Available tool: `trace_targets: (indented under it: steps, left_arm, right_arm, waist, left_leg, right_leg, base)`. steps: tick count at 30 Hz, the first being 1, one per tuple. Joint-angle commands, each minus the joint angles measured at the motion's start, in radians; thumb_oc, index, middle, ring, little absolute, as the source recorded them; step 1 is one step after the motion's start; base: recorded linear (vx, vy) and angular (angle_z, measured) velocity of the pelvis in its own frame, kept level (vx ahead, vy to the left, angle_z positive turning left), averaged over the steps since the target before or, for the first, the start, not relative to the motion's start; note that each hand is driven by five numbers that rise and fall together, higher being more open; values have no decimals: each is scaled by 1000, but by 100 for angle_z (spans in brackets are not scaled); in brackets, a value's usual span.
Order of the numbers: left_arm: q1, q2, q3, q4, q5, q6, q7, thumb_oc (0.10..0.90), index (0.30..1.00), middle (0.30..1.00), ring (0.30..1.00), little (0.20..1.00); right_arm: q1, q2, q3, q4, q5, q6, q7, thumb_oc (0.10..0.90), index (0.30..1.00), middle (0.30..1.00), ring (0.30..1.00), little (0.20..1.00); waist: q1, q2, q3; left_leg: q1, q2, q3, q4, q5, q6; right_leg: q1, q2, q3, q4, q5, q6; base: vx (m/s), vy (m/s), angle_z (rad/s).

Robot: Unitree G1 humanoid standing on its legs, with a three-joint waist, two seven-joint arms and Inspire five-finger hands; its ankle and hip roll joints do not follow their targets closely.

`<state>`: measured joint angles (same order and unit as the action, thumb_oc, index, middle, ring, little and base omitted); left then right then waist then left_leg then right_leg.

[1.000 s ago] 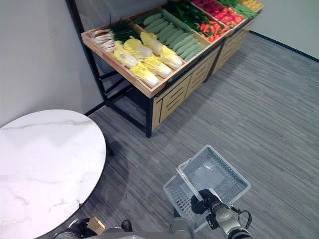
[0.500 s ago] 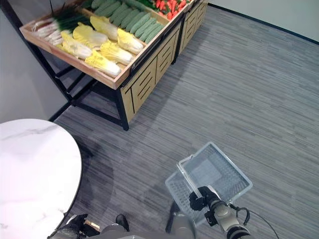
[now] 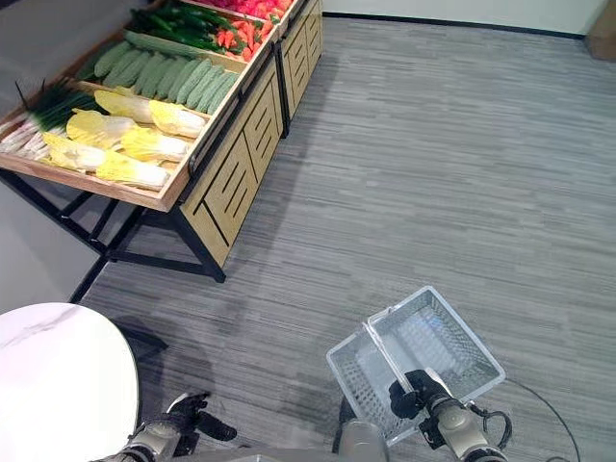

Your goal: Get the vegetables into the basket

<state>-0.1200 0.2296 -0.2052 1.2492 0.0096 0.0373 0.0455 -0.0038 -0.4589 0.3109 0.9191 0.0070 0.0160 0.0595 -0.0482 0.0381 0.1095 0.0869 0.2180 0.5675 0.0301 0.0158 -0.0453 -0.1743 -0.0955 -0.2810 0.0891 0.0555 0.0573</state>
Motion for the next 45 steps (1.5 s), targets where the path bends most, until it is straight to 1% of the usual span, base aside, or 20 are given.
trace_targets:
  steps: [1, 2, 4, 5, 6, 7, 8, 11, 12, 13, 19, 21, 22, 24, 25, 27, 28, 29, 37, 45]
  left_arm:
    - [-5, 34, 3, 17, -24, -2, 24, 900, 1000, 1000, 1000, 1000]
    - [-8, 32, 3, 15, -40, -5, 29, 900, 1000, 1000, 1000, 1000]
    - [-10, 30, 6, 22, -66, -6, 31, 900, 1000, 1000, 1000, 1000]
    - [-9, 29, 7, 26, -73, -8, 34, 900, 1000, 1000, 1000, 1000]
    - [-11, 27, 4, 29, -74, -10, 37, 900, 1000, 1000, 1000, 1000]
    - [-15, 37, -4, 47, -42, 6, 49, 900, 1000, 1000, 1000, 1000]
    - [-14, 37, -3, 43, -56, 0, 45, 900, 1000, 1000, 1000, 1000]
    - [-14, 49, -2, 34, -73, -11, 37, 900, 1000, 1000, 1000, 1000]
    - [-20, 64, 0, 30, -71, -15, 36, 900, 1000, 1000, 1000, 1000]
    - [-20, 64, 0, 30, -71, -15, 36, 900, 1000, 1000, 1000, 1000]
    - [-26, 108, 37, 28, -82, -22, 52, 900, 1000, 1000, 1000, 1000]
    - [-21, 122, 45, 35, -77, -23, 51, 900, 1000, 1000, 1000, 1000]
    - [-17, 125, 50, 36, -76, -24, 53, 900, 1000, 1000, 1000, 1000]
    - [-6, 127, 57, 32, -74, -21, 51, 900, 1000, 1000, 1000, 1000]
    - [-4, 127, 56, 34, -69, -18, 49, 900, 1000, 1000, 1000, 1000]
    - [4, 124, 55, 33, -62, -17, 44, 900, 1000, 1000, 1000, 1000]
    - [4, 123, 51, 31, -56, -16, 40, 900, 1000, 1000, 1000, 1000]
    - [9, 119, 55, 30, -60, -15, 36, 900, 1000, 1000, 1000, 1000]
    - [14, 95, 50, 39, -49, -10, 31, 900, 1000, 1000, 1000, 1000]
    - [22, 85, 48, 68, -38, -12, 32, 900, 1000, 1000, 1000, 1000]
  right_arm:
    - [-67, 29, 29, -17, 19, -58, 4, 400, 300, 300, 300, 300]
    - [-69, 22, 33, -15, 18, -58, 3, 400, 300, 300, 300, 300]
    - [-68, 17, 32, -16, 15, -53, 5, 400, 300, 300, 300, 300]
    - [-67, 15, 29, -14, 17, -52, 4, 400, 300, 300, 300, 300]
    - [-69, 13, 26, -10, 17, -53, 4, 400, 300, 300, 300, 300]
    - [-60, 1, 23, 0, 6, -49, 10, 400, 300, 300, 300, 300]
    - [-63, 8, 24, -5, 3, -51, 8, 400, 300, 300, 300, 300]
    - [-73, 25, 26, 13, 0, -48, -2, 400, 300, 300, 300, 300]
    - [-78, 39, 18, 25, 3, -46, -4, 400, 300, 300, 300, 300]
    - [-78, 40, 18, 25, 3, -46, -4, 400, 300, 300, 300, 300]
    - [-104, 73, 35, 62, 3, -51, -3, 400, 300, 300, 300, 300]
    - [-113, 87, 36, 70, 13, -53, 1, 400, 300, 300, 300, 300]
    - [-113, 88, 38, 70, 14, -54, 2, 400, 300, 300, 300, 300]
    - [-111, 90, 41, 66, 15, -54, 7, 400, 300, 300, 300, 300]
    - [-110, 91, 43, 65, 16, -54, 9, 400, 300, 300, 300, 300]
    - [-102, 91, 42, 67, 17, -55, 14, 400, 300, 300, 300, 300]
    - [-96, 92, 44, 69, 16, -56, 15, 400, 300, 300, 300, 300]
    - [-90, 91, 50, 71, 6, -55, 18, 400, 300, 300, 300, 300]
    - [-72, 92, 32, 93, -2, -52, 9, 400, 300, 300, 300, 300]
    - [-37, 119, -13, 213, 9, -49, -6, 400, 300, 300, 300, 300]
  waist:
    - [14, -49, 56]
    - [28, -52, 64]
    - [39, -62, 62]
    - [45, -63, 63]
    - [46, -61, 65]
    - [47, -56, 69]
    - [48, -60, 68]
    - [48, -74, 74]
    - [50, -93, 80]
    - [52, -94, 80]
    - [72, -151, 102]
    - [81, -173, 108]
    - [85, -175, 110]
    - [103, -173, 109]
    - [103, -171, 106]
    - [104, -166, 98]
    - [111, -161, 92]
    - [121, -161, 72]
    - [106, -142, 60]
    - [88, -125, 44]
  left_leg:
    - [-114, 5, -104, 118, 62, -93]
    - [-136, -14, -187, 133, 73, -96]
    - [-174, -66, -323, 57, 42, -79]
    - [-192, -75, -378, 21, 49, -78]
    - [-215, -69, -405, 0, 69, -81]
    - [-234, -61, -404, -4, 86, -83]
    - [-226, -66, -415, 2, 63, -73]
    - [-222, -87, -401, 1, 50, -53]
    - [-226, -107, -376, 14, 28, -34]
    - [-225, -108, -374, 15, 27, -33]
    - [-221, -142, -309, 37, -22, 1]
    - [-212, -150, -274, 40, -38, 10]
    - [-203, -146, -261, 43, -46, 11]
    - [-193, -135, -234, 47, -48, 13]
    - [-189, -132, -230, 44, -46, 15]
    - [-176, -135, -223, 36, -41, 22]
    - [-169, -142, -222, 27, -40, 28]
    - [-152, -153, -204, -9, -25, 26]
    - [-95, -173, -221, -74, -3, 22]
    - [-59, -174, -235, -85, -2, 18]
  right_leg:
    - [130, -55, 3, -59, 21, 67]
    - [132, -49, 16, -63, 20, 65]
    - [133, -59, 38, -84, 28, 79]
    - [133, -62, 53, -87, 32, 85]
    - [132, -68, 67, -89, 36, 92]
    - [130, -78, 68, -82, 38, 99]
    - [116, -82, 88, -65, 31, 100]
    - [99, -108, 126, -52, 41, 109]
    - [86, -127, 153, -53, 57, 123]
    - [86, -127, 155, -53, 58, 123]
    - [47, -165, 211, -66, 163, 163]
    - [33, -178, 203, -75, 225, 179]
    - [34, -181, 186, -73, 239, 183]
    - [38, -183, 111, -55, 233, 185]
    - [39, -177, 93, -45, 225, 184]
    - [48, -159, 88, -22, 199, 180]
    - [69, -144, 82, -12, 163, 172]
    - [93, -147, 56, -33, 158, 173]
    - [108, -149, 37, -21, 123, 163]
    - [132, -156, 26, -13, 98, 158]
  base:
    - [-40, -136, -20]
    - [4, 8, -51]
    - [64, 60, -45]
    - [117, 112, -8]
    - [125, 151, -7]
    - [105, 164, -2]
    - [103, 183, -17]
    - [52, 235, -61]
    - [30, 245, -79]
    - [22, 212, -99]
    - [-8, 139, -62]
    - [14, 129, -29]
    - [28, 108, -41]
    - [27, 77, -54]
    - [31, 86, -55]
    - [24, 120, -17]
    - [-15, 160, 6]
    - [-19, 117, 1]
    - [18, 27, -3]
    - [23, -12, 10]
